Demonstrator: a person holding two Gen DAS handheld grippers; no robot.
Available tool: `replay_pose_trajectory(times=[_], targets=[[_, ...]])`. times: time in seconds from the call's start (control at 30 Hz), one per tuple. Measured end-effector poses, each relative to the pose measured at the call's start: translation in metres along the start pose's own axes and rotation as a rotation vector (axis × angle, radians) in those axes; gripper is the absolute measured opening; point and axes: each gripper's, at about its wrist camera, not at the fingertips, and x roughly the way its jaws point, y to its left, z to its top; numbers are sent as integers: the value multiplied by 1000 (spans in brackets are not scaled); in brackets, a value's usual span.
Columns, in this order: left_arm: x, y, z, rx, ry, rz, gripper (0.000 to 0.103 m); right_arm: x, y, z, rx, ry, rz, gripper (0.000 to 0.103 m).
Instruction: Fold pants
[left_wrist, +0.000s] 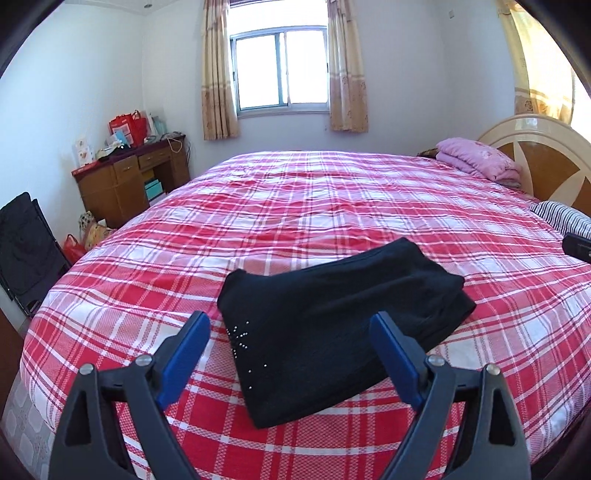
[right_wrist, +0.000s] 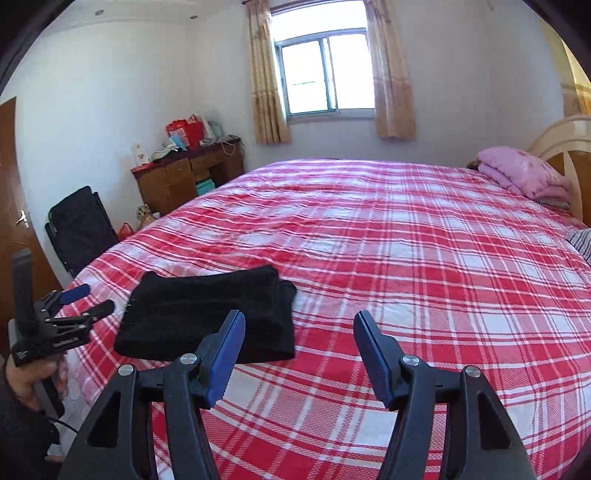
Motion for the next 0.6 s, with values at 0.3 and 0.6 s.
replay_pose_trajectory(times=[0.3, 0.6], targets=[[-8, -2, 3, -15, -34, 2, 96, -10, 6, 1, -13, -29, -5, 64], [-9, -1, 4, -20, -38, 2, 97, -11, 9, 1, -27, -41, -5, 64]])
